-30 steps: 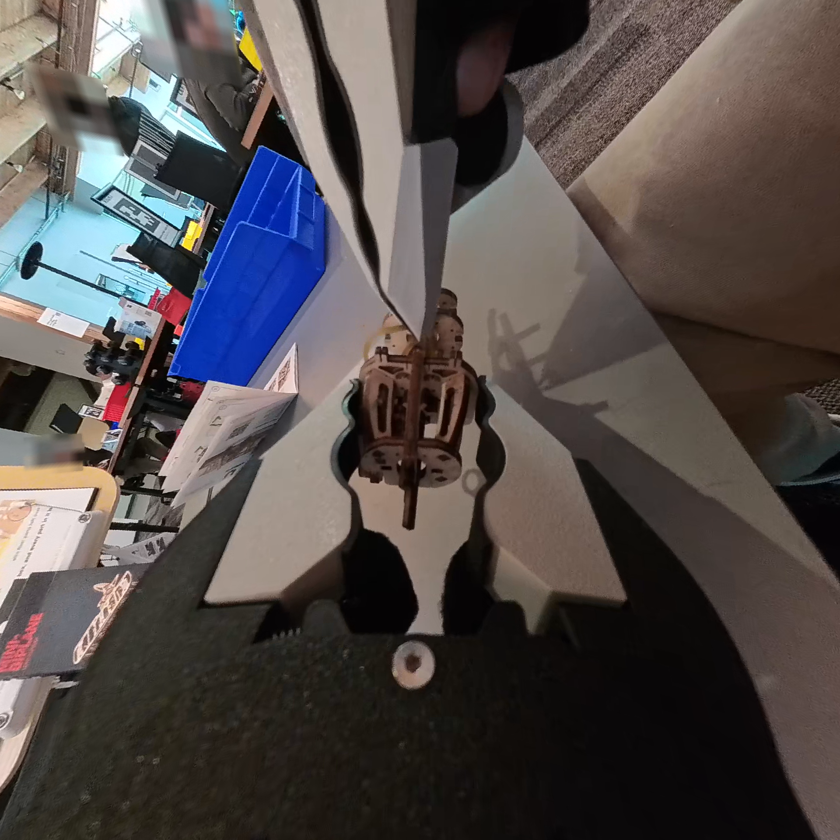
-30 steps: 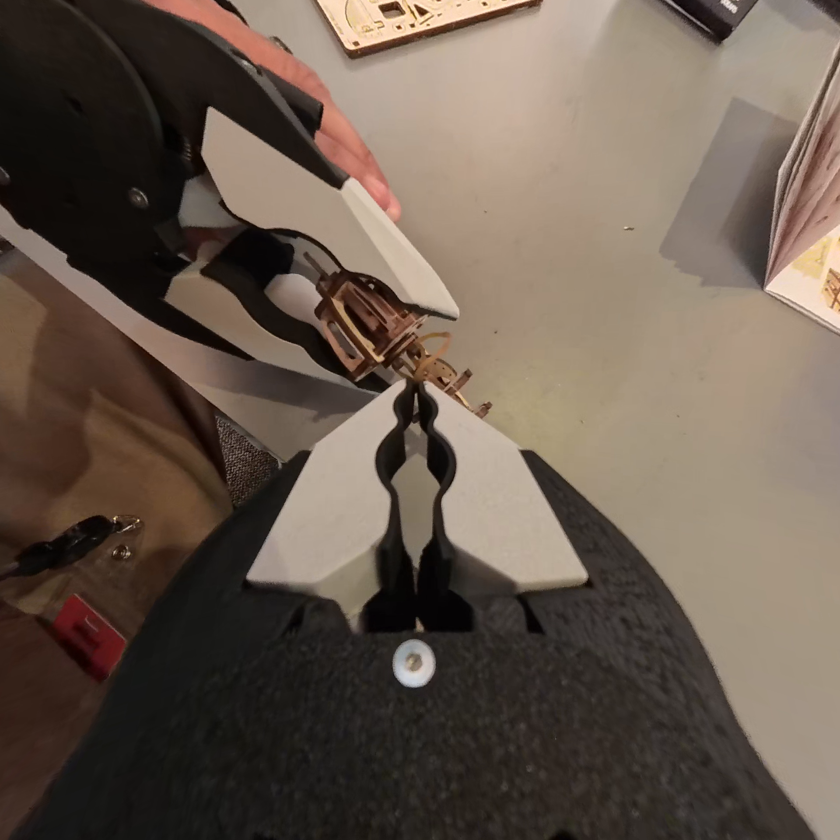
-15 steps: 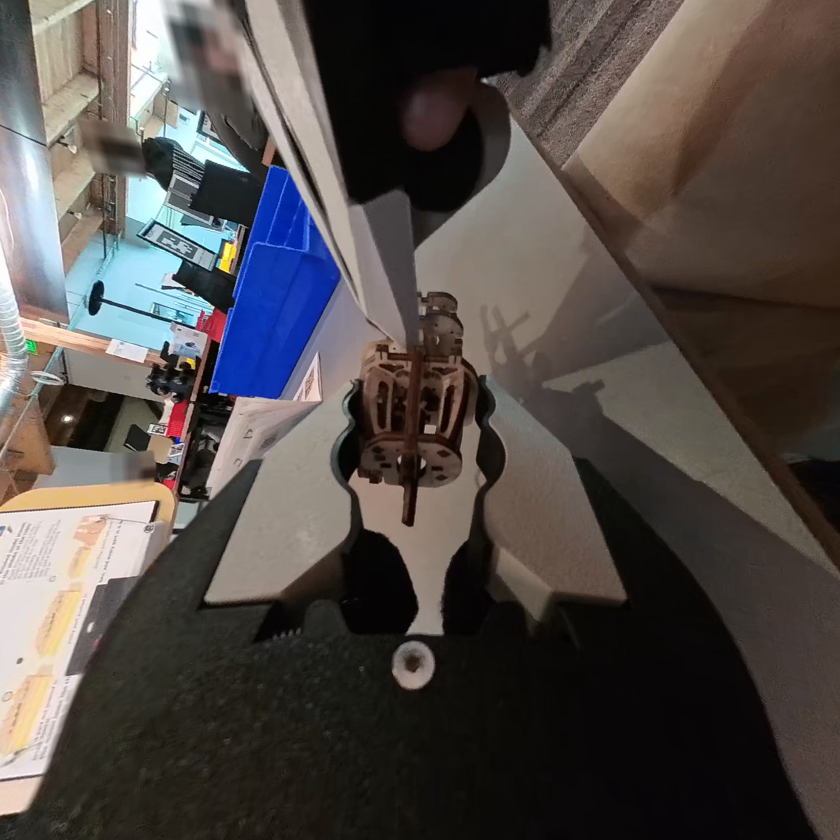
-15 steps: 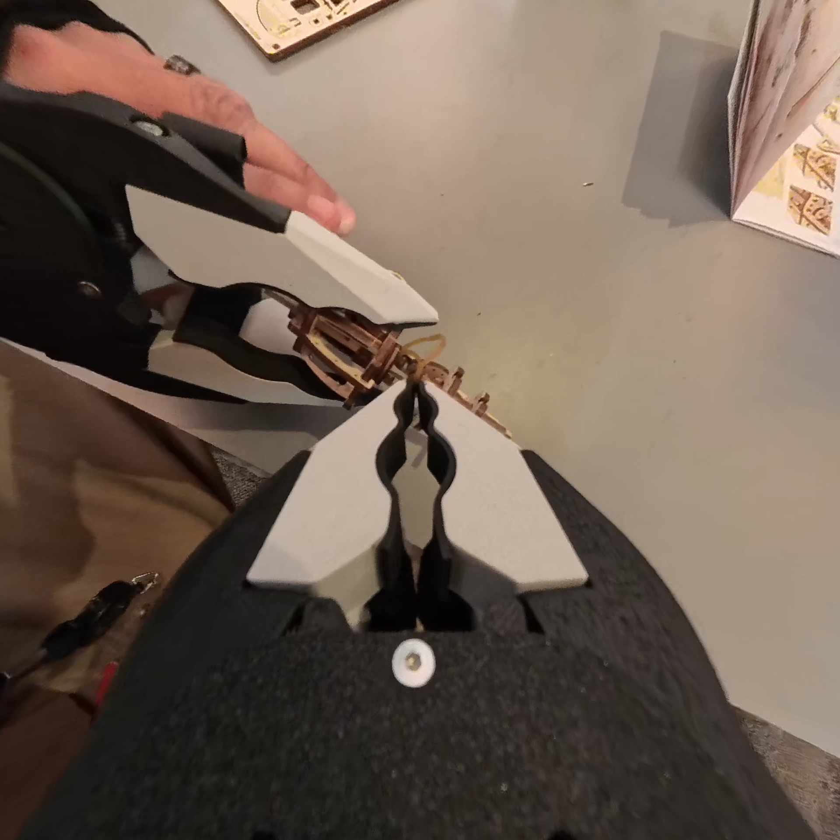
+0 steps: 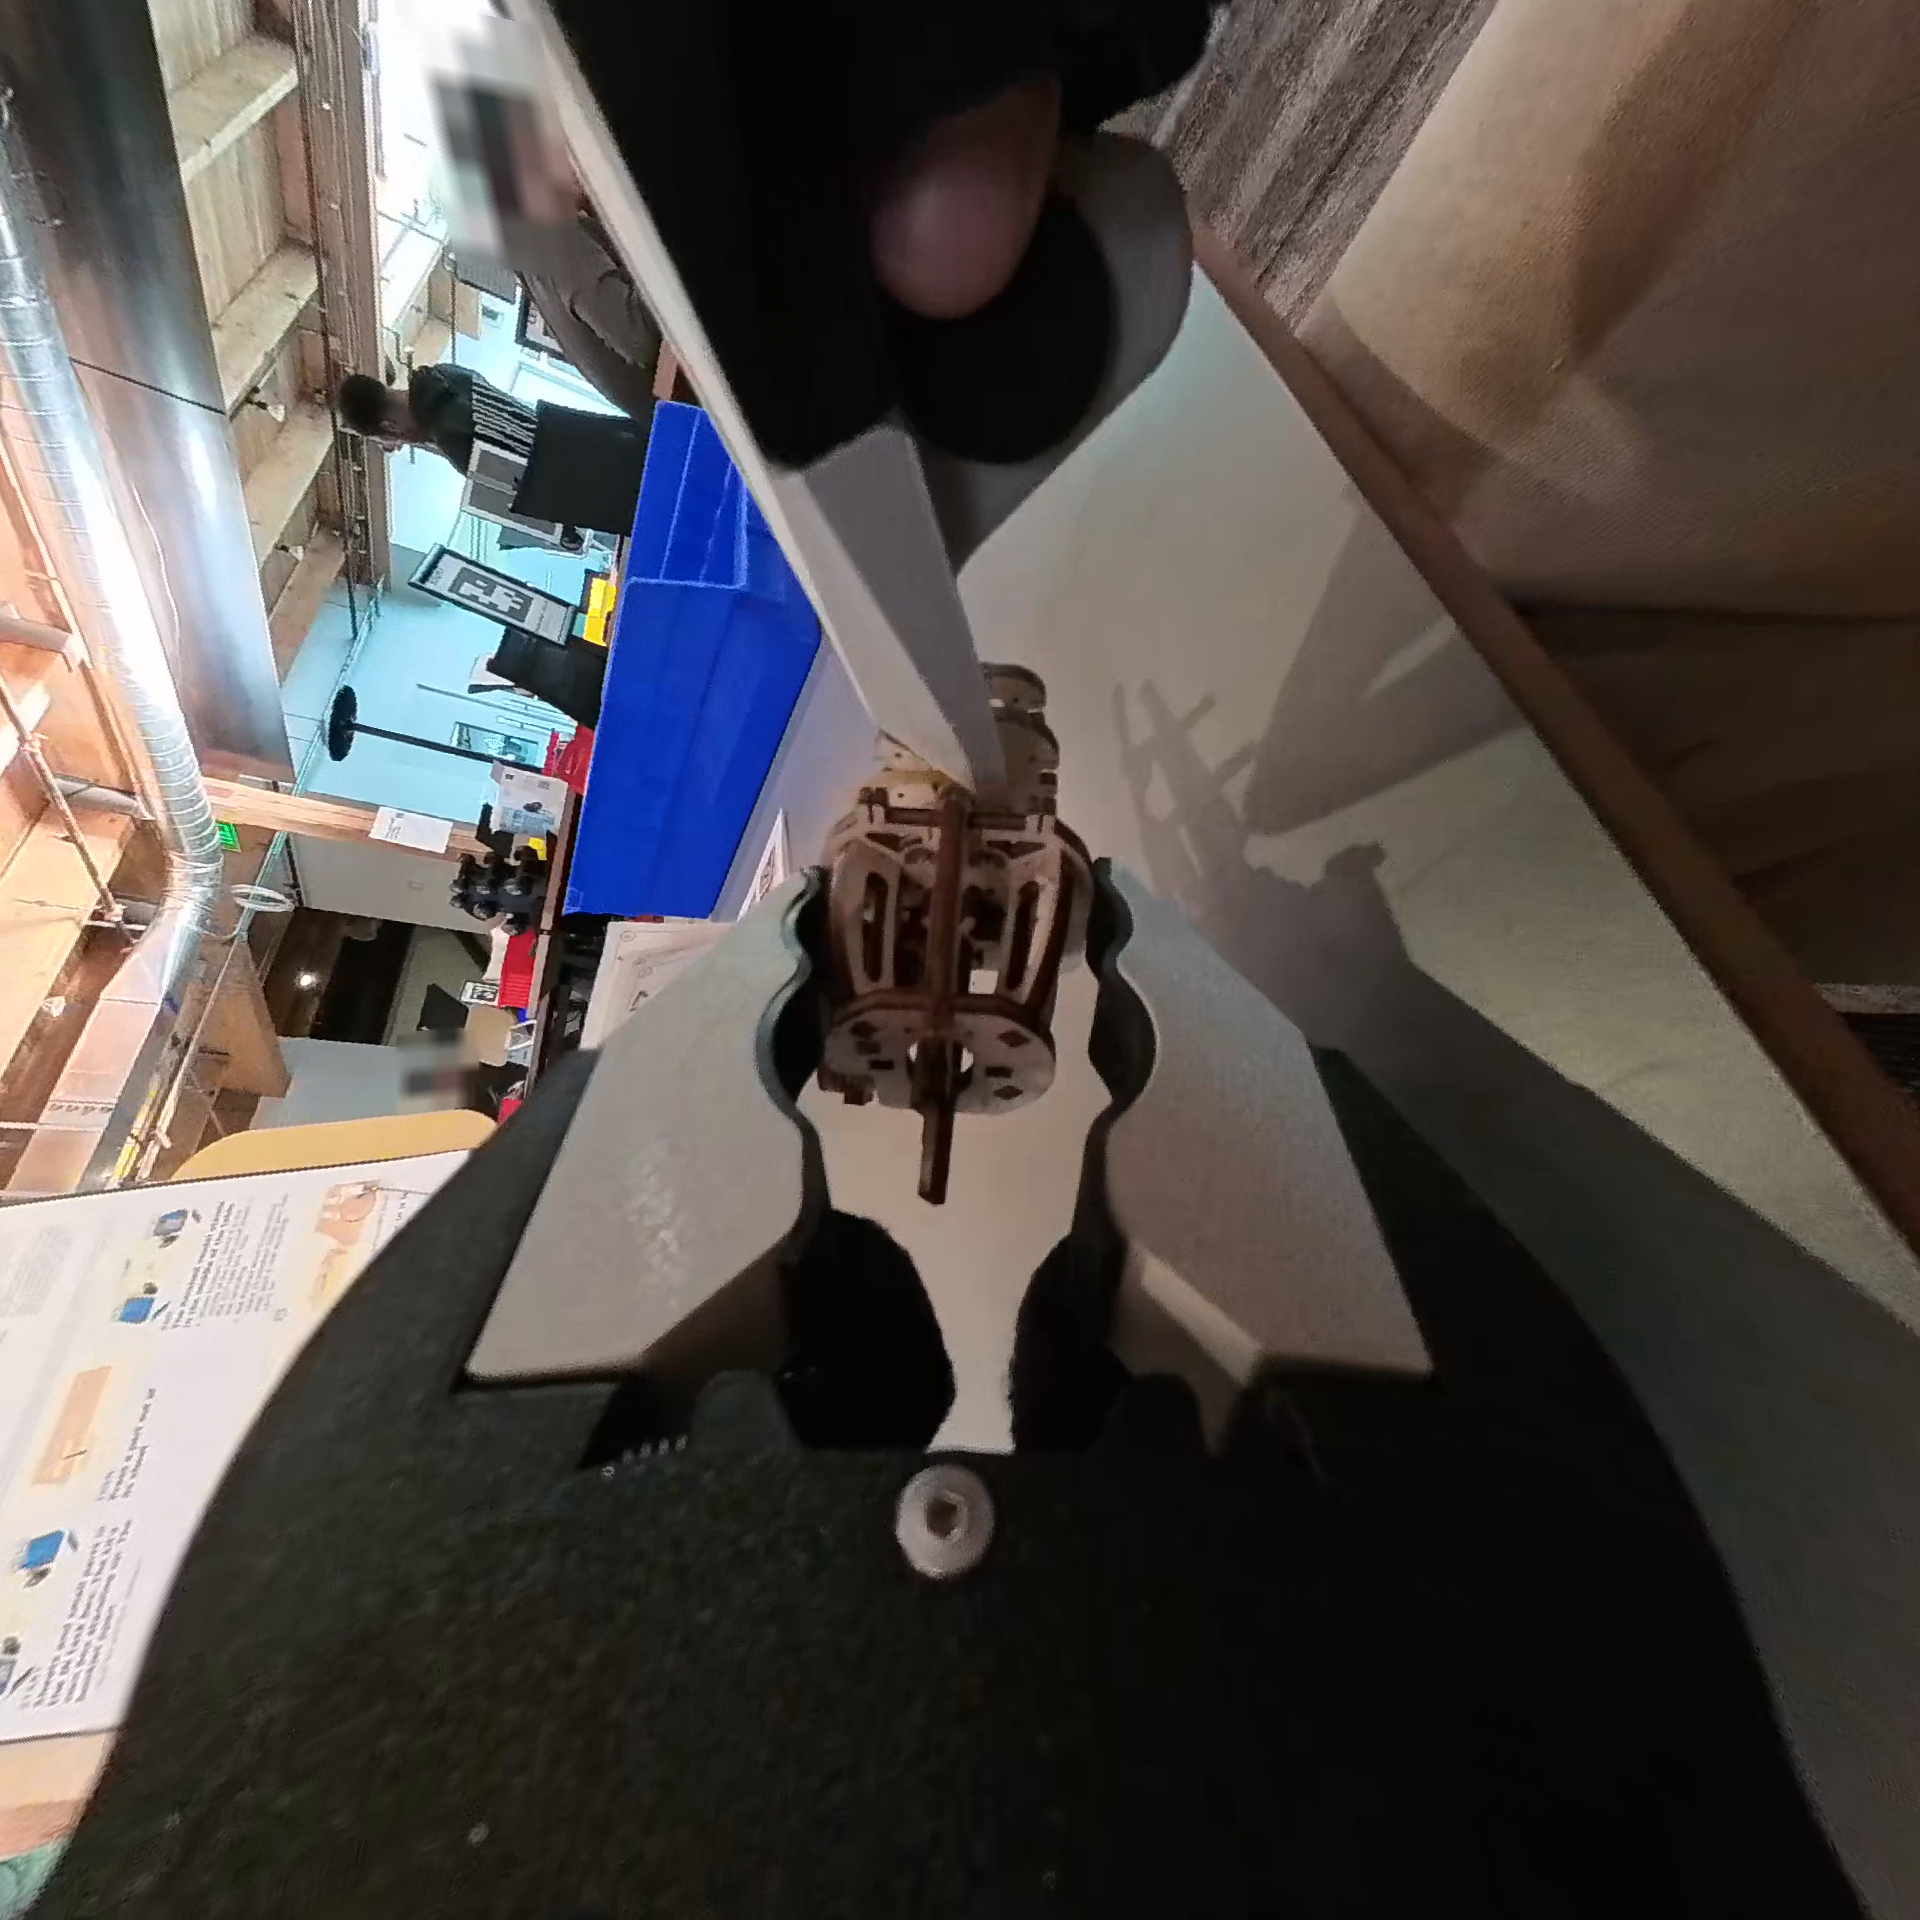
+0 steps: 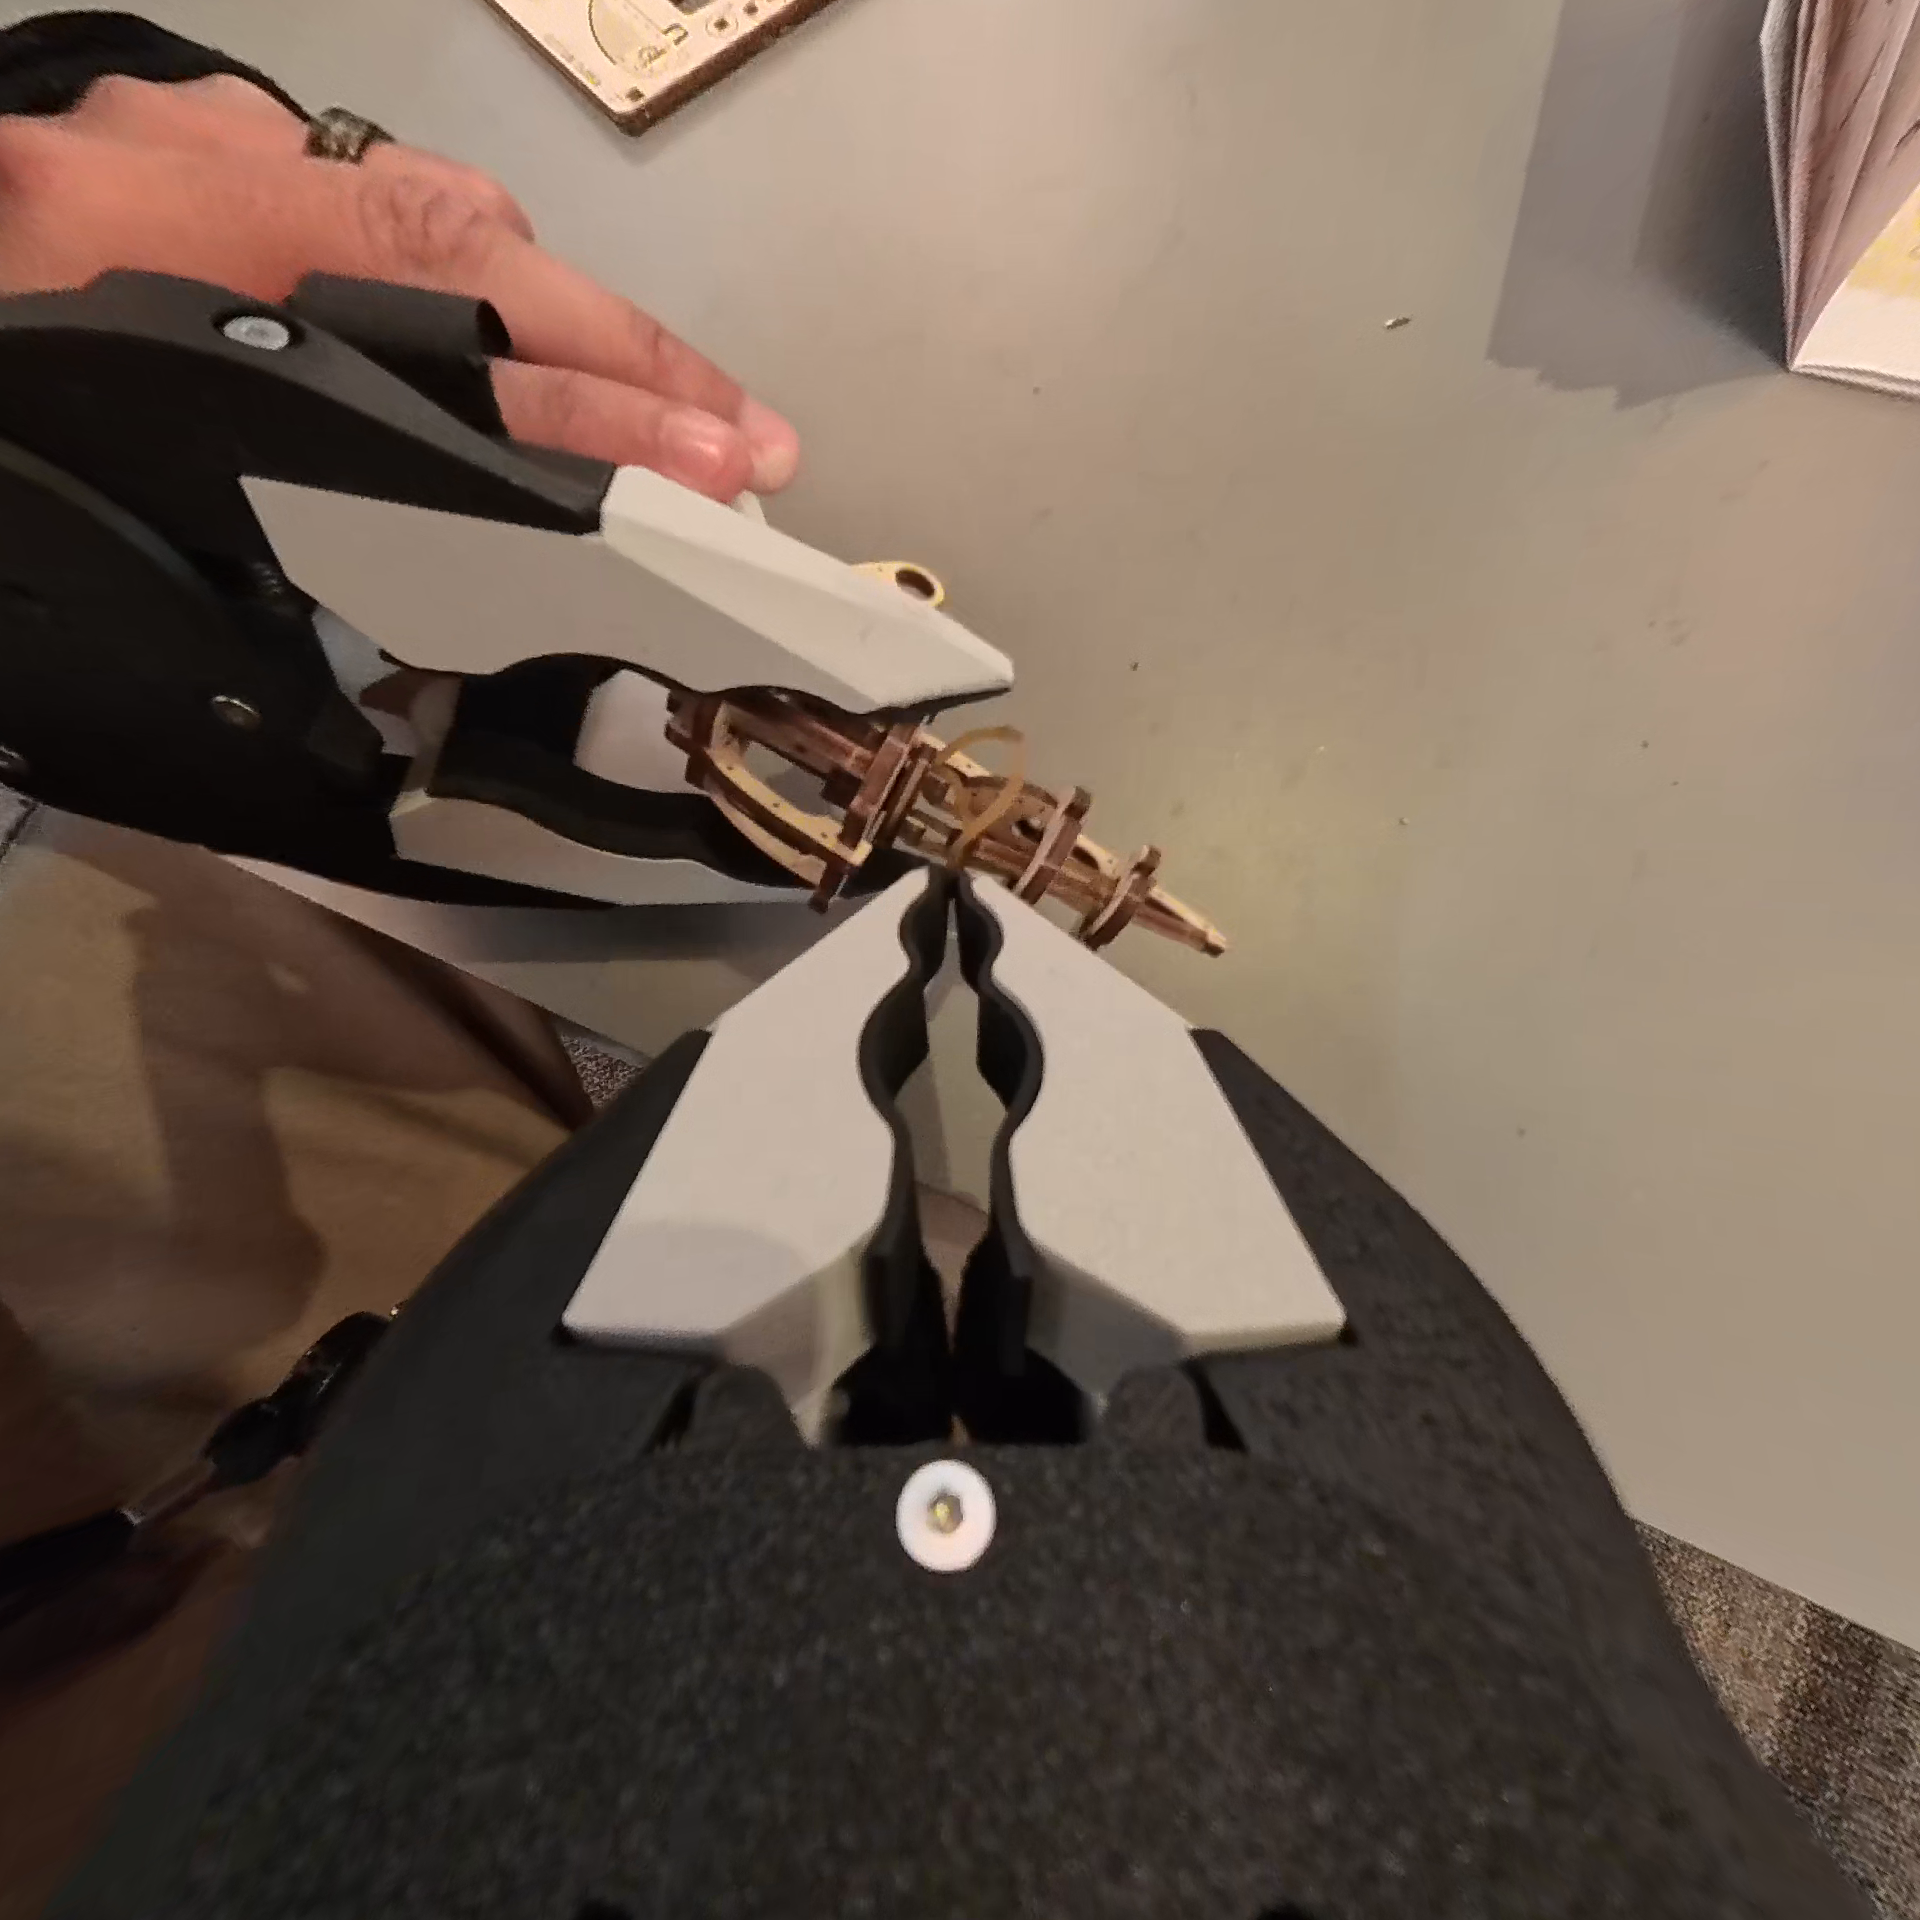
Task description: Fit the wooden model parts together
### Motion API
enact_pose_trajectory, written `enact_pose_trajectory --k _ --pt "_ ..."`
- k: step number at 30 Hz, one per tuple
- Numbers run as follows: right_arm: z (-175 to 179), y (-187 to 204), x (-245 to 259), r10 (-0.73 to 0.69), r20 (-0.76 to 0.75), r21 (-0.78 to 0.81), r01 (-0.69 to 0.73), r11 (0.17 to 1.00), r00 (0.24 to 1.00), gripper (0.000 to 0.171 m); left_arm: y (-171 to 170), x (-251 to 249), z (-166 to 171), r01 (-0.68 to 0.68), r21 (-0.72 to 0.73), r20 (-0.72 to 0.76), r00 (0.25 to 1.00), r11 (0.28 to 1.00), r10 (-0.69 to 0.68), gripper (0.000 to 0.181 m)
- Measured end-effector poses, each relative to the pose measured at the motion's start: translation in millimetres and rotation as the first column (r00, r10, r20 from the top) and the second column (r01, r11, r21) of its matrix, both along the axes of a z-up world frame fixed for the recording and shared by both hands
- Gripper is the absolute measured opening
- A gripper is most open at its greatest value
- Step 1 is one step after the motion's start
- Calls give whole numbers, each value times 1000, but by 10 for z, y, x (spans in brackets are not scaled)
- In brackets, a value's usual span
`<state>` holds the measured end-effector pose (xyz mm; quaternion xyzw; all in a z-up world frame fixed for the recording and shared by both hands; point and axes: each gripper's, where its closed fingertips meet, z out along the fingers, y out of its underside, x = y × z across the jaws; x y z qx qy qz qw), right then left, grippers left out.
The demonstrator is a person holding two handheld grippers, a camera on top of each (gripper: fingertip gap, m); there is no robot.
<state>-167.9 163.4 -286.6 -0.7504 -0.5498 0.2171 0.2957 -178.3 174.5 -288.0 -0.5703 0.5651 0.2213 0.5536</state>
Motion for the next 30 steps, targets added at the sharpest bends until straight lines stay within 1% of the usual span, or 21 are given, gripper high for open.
enact_pose_trajectory --k 7,12,17,20,30 --pt "-20 -33 -43 21 -13 28 -21 999 1000 0 13 -7 40 -8 -40 72 997 999 11 46" --pt "-58 -49 -53 31 -13 19 -31 999 999 0 18 -11 44 -8 -49 88 996 999 12 46" --pt "-2 -16 -62 40 -31 105 -37 994 999 1 16 -3 35 1 -66 102 995 998 6 46" --pt "17 -15 -69 40 -47 108 -35 994 998 1 16 3 43 4 -75 120 993 997 5 46" --pt "5 -48 -60 64 -36 107 -60 992 997 6 8 9 30 9 -43 76 997 999 -6 47"
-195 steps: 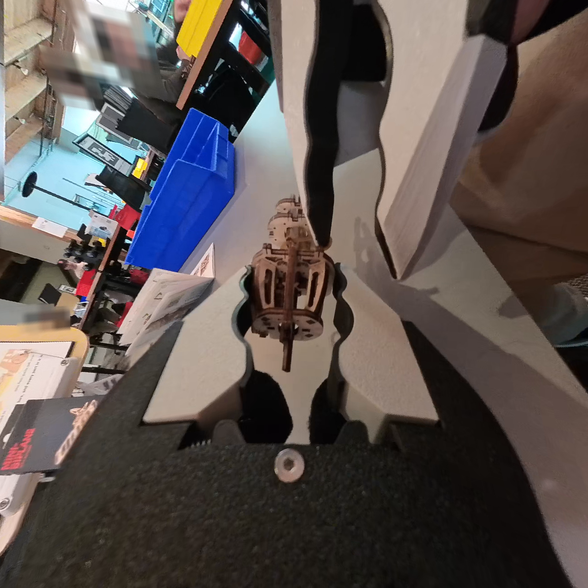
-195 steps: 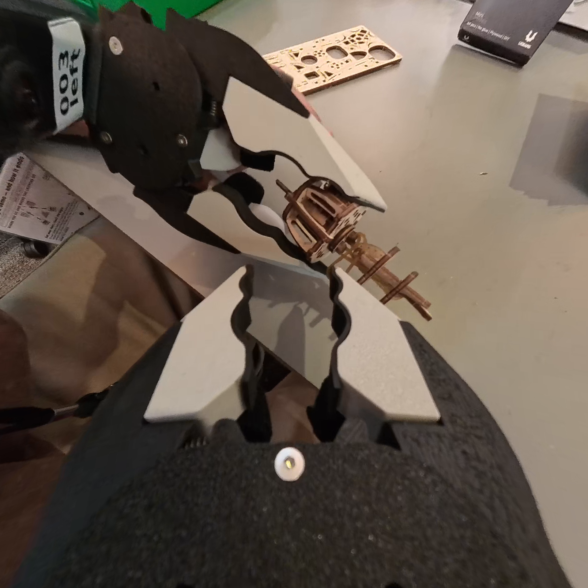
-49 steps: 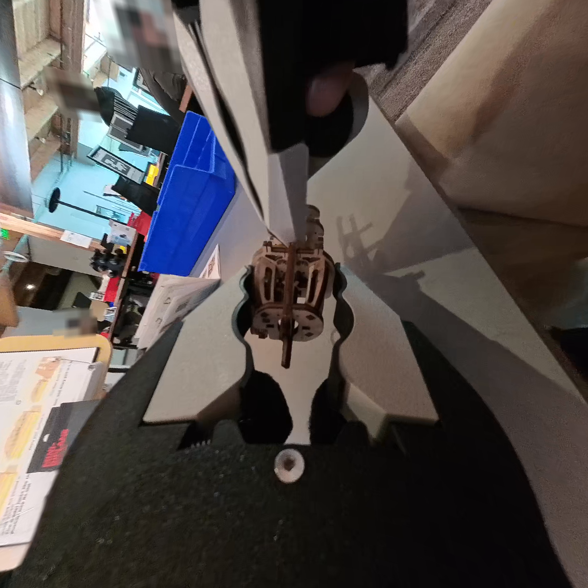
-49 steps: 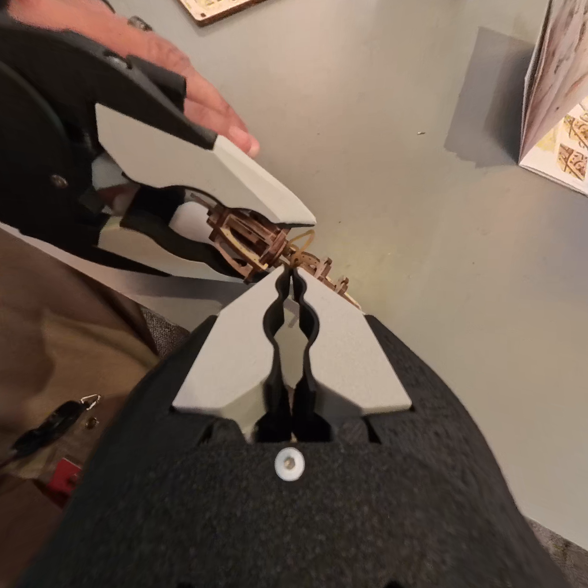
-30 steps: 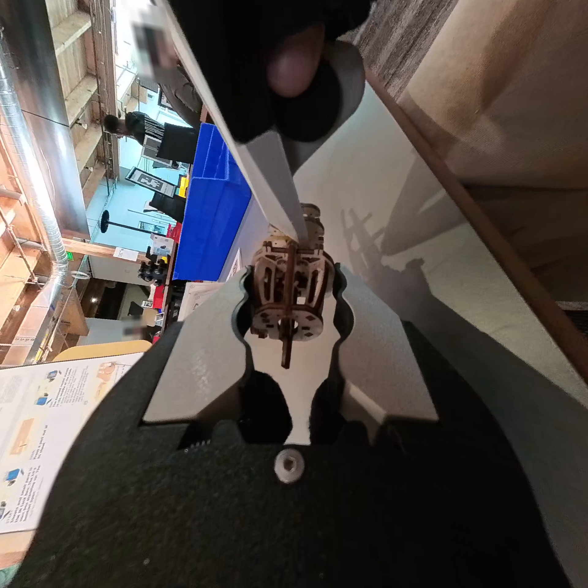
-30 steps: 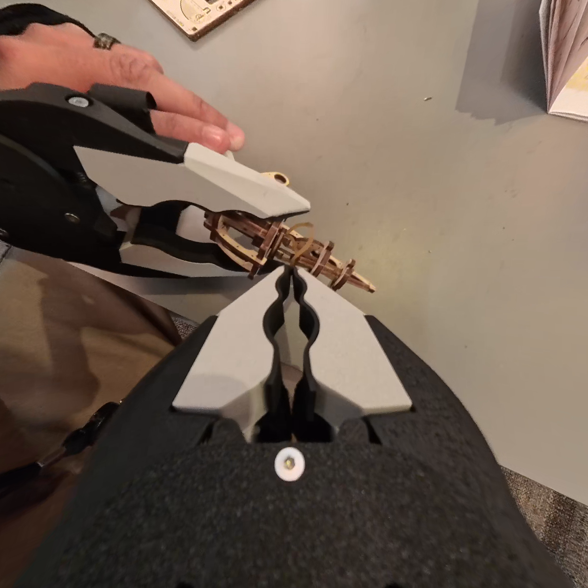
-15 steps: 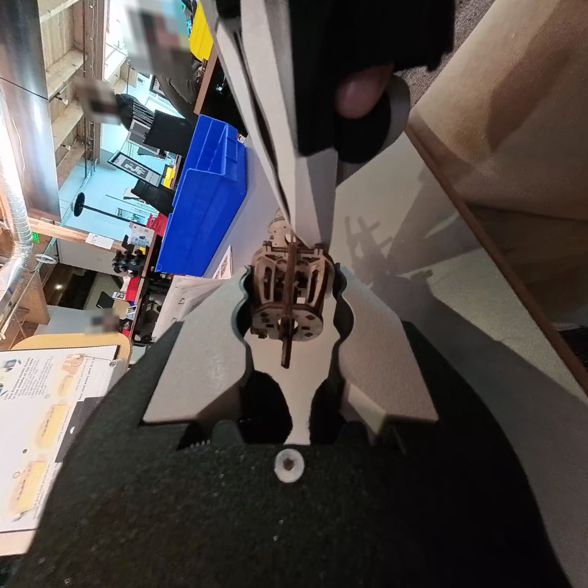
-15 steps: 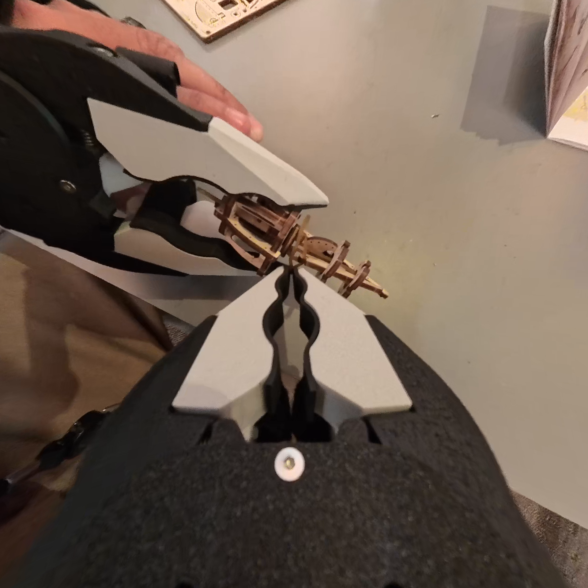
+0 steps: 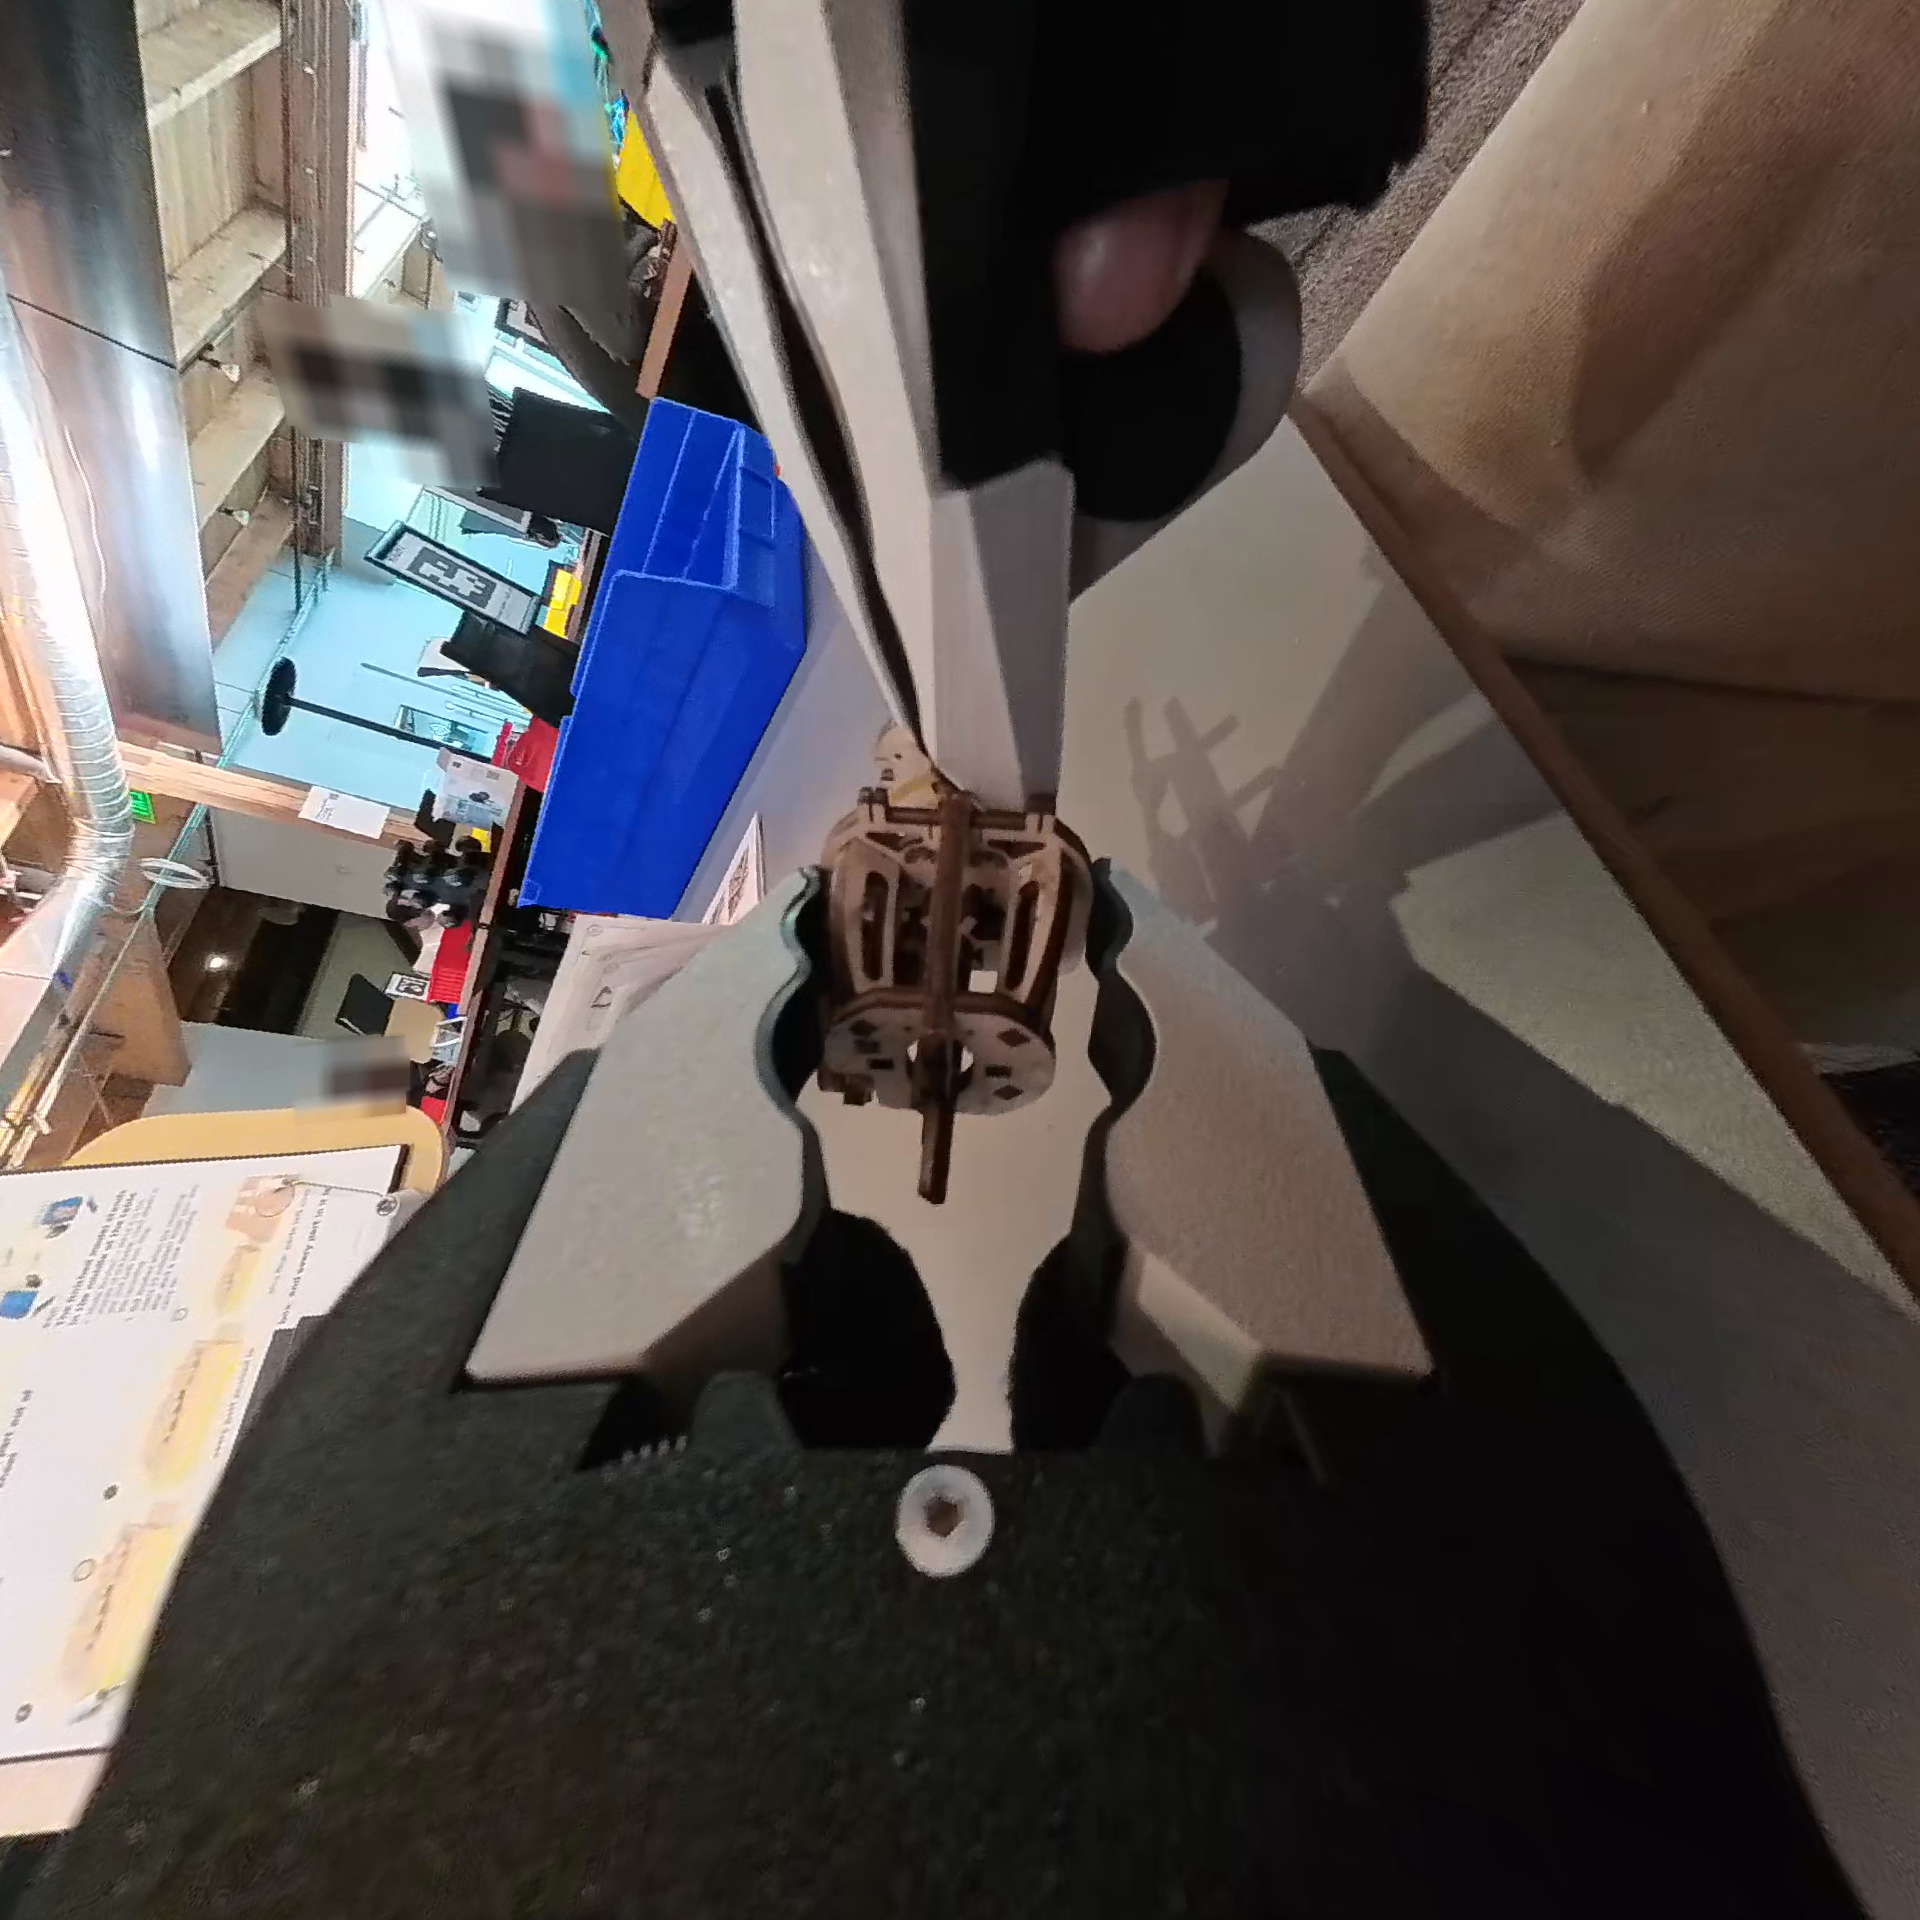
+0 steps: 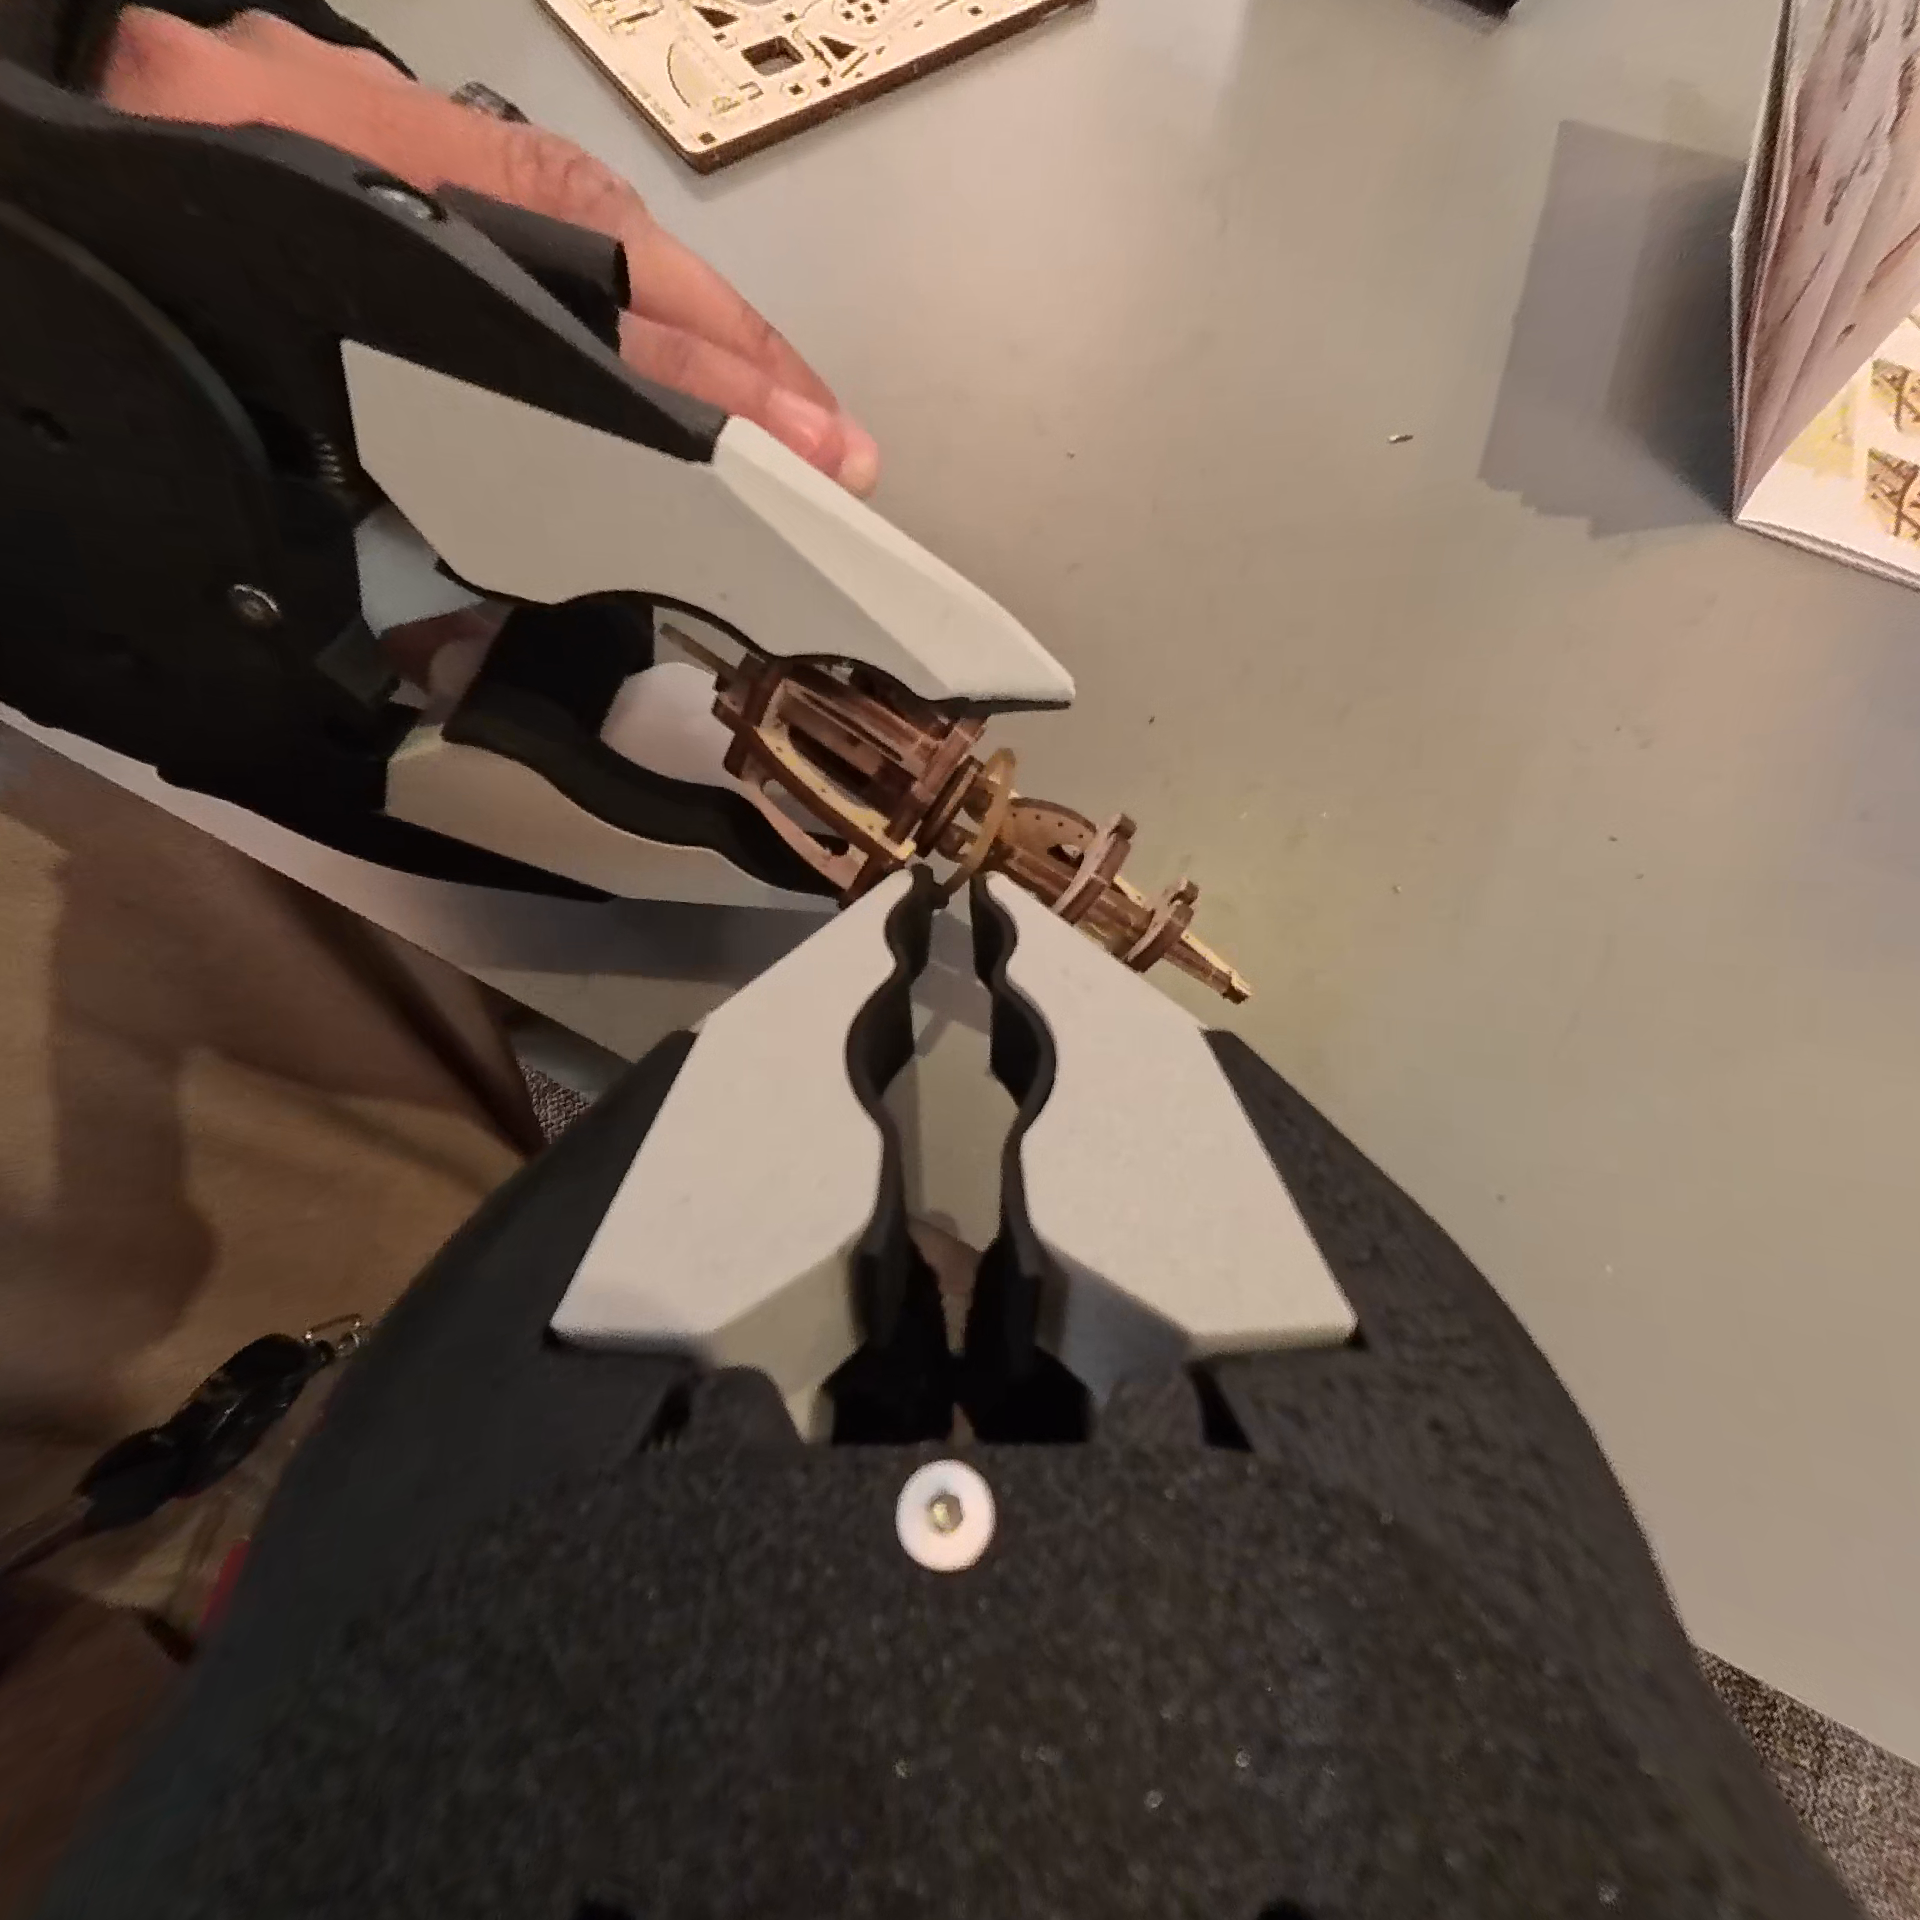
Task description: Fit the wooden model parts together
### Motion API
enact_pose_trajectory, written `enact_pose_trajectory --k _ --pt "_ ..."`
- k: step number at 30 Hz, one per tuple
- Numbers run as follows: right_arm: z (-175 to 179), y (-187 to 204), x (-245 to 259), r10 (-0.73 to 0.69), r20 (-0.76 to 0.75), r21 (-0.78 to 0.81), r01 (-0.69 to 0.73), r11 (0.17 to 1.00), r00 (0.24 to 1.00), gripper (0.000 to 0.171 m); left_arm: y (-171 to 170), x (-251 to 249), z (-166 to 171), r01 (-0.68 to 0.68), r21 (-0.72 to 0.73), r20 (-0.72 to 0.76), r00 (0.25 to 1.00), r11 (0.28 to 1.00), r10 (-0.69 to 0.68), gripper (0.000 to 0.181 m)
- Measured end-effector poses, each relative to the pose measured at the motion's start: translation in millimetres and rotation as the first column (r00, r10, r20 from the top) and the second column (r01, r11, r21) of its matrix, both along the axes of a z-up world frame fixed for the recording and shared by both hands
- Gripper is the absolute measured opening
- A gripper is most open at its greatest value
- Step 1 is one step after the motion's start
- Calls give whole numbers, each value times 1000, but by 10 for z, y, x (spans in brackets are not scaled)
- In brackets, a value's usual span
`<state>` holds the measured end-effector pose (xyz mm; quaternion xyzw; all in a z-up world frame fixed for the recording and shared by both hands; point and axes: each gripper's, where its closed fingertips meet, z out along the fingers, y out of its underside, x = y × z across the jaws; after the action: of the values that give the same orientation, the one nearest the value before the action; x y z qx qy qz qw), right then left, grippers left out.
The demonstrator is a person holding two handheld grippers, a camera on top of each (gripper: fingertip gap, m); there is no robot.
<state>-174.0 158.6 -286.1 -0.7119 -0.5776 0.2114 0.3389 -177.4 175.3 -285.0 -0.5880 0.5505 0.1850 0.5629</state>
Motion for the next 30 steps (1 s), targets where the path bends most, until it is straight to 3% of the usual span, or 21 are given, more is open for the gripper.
enact_pose_trajectory --k 16,21,25,30 --pt "221 -55 111 61 -77 13 -60 998 995 12 -10 11 13 8 8 -3 1000 1000 -8 47" --pt "482 166 296 249 -174 16 -250 968 953 14 -17 15 42 14 17 7 1000 1000 -14 46" --pt "330 316 444 455 -178 -37 -468 883 872 22 -42 42 67 24 23 16 1000 999 -25 47" --pt "149 312 379 557 -234 -183 -599 780 797 23 -59 62 86 37 23 31 999 999 -38 47"
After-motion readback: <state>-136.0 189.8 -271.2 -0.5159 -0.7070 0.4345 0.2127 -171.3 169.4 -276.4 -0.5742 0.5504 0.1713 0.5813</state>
